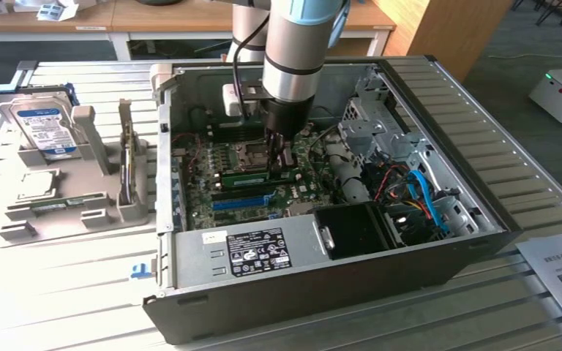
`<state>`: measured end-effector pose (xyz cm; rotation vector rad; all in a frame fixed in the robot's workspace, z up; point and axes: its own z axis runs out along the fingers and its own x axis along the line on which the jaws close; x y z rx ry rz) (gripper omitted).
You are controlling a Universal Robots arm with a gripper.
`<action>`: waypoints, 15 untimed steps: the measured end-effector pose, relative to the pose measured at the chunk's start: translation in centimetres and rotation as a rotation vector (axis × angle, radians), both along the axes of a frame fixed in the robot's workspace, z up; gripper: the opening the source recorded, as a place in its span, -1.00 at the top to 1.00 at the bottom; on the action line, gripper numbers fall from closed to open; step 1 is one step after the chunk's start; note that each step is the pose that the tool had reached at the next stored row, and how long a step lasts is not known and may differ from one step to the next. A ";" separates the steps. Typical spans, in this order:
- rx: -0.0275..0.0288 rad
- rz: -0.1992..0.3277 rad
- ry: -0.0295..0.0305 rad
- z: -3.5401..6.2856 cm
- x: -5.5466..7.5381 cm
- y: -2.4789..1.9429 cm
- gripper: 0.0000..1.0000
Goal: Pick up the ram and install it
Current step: 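Insert the ram into the slot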
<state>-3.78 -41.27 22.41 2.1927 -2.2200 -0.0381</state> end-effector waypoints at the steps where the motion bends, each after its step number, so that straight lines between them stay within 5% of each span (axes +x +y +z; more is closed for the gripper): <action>1: 0.0000 0.000 0.0000 0.00 0.0 0.00 0.50; 15: 0.0000 0.000 0.0000 0.58 0.0 0.00 0.50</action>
